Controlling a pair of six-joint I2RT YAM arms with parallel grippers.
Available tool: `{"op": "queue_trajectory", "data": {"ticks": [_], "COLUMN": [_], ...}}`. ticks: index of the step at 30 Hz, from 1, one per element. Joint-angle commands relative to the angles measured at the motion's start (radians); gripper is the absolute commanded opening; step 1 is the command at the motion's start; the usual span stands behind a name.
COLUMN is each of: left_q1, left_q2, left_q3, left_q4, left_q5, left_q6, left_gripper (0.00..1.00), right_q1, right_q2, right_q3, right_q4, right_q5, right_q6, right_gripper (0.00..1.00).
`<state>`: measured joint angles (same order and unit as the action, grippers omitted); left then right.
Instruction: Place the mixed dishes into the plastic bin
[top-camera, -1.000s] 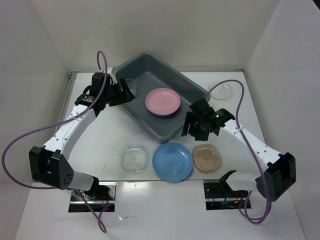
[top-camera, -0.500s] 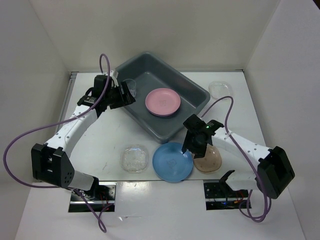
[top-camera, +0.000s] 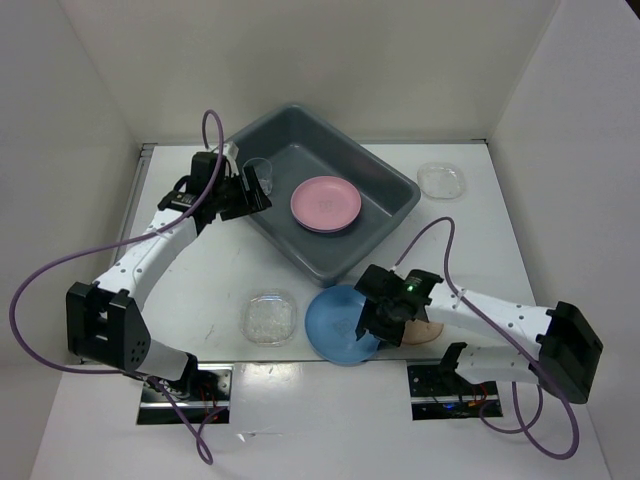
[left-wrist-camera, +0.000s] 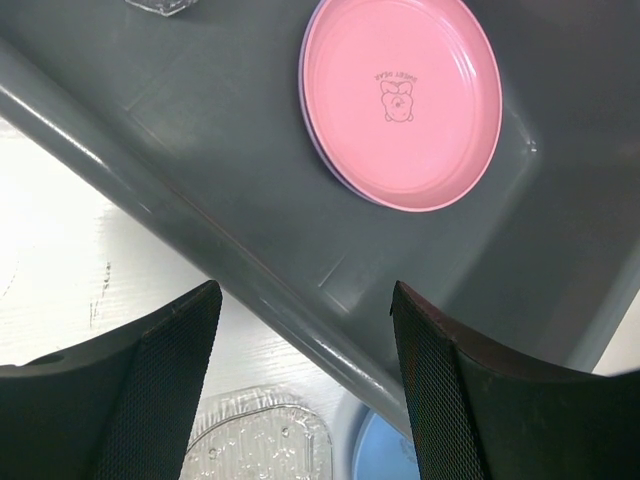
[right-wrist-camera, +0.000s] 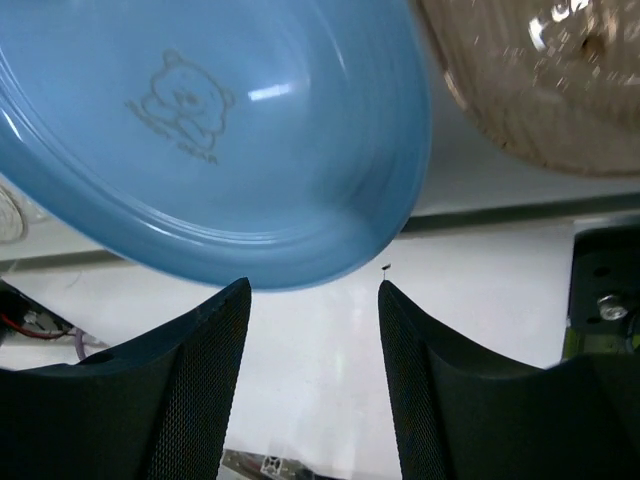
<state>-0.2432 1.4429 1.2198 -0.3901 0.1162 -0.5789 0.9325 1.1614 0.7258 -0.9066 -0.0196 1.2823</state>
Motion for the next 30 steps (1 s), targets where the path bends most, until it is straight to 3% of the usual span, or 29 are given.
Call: {"op": "queue_trajectory", "data": {"ticks": [1,10,18,26,29,30], "left_q1": [0.005,0.005,0.005,0.005,0.005,0.005], "left_q2": [0.004,0.004,0.004,0.004,-0.006,-0.006], "left_q3": [-0.019,-0.028,-0.037,-0.037,-0.037,-0.037], "left_q4": [0.016,-0.003,-0.003,-0.012,-0.021,-0.021], "left_q5": [0.008,-0.01,-0.01,-0.02,-0.02,-0.029], "left_q6": [0.019,0.039,0.039,0.048,0.057,0.057], "left_gripper": [0.77,0.77,0.77,0.77,0.77,0.77], "right_q1": [0.057,0.132,0.132,0.132,0.132,0.132], "right_q2": [-0.019,-0.008,0.033,0.035,0.035,0.035], "right_q3": [-0.014,-0.068,-0.104,-0.16,-0.17,-0.17], "right_q4": [-0.026,-0.06,0.012,0.064,0.077,0.077], "right_q5": [-0.011,-0.01,0.026,0.056,0.076,0.076], "right_q6": [0.127,0.253,0.307,0.347,0.356,0.356], "right_gripper": [0.59,0.59,0.48,0.35,0.25,0.13]}}
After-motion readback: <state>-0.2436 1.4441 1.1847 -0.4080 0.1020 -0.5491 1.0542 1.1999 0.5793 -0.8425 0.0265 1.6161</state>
